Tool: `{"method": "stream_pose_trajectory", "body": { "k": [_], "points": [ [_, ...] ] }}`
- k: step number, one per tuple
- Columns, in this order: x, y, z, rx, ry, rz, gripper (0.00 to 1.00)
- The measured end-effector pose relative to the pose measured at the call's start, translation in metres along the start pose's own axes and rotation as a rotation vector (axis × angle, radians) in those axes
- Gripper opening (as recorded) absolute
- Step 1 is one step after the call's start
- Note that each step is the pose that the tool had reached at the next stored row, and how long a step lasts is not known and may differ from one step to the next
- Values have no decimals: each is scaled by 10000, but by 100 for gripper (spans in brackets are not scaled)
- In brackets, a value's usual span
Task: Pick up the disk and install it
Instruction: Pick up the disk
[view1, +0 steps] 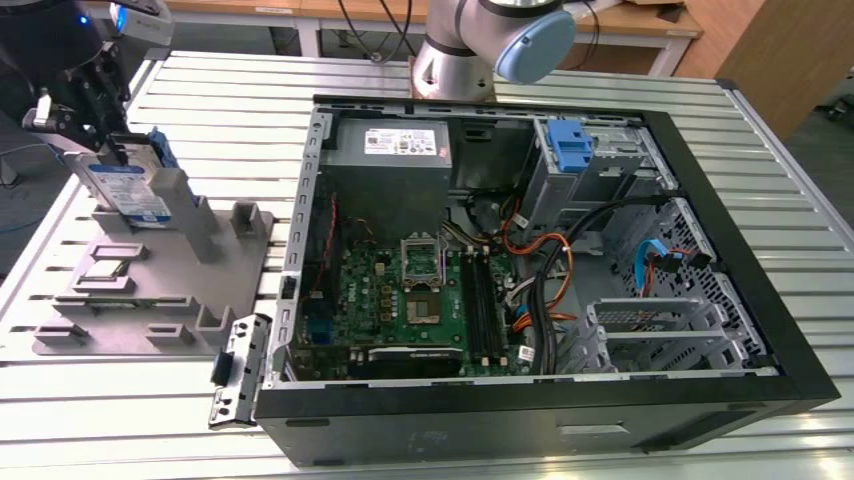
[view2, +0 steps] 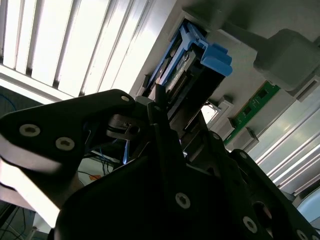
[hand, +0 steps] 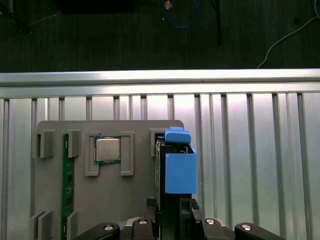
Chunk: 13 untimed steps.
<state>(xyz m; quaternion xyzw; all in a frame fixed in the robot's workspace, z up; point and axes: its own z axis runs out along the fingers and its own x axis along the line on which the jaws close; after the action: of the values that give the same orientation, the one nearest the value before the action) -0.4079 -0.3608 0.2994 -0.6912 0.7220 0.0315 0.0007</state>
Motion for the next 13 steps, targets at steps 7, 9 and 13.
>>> {"method": "stream_pose_trajectory", "body": {
  "k": [7, 9, 13],
  "points": [
    [-1, 1, -20, 2, -2, 5, 35],
    [-2, 2, -44, 2, -1, 5, 35],
    [-4, 3, -79, 3, -2, 5, 35]
  ]
}}
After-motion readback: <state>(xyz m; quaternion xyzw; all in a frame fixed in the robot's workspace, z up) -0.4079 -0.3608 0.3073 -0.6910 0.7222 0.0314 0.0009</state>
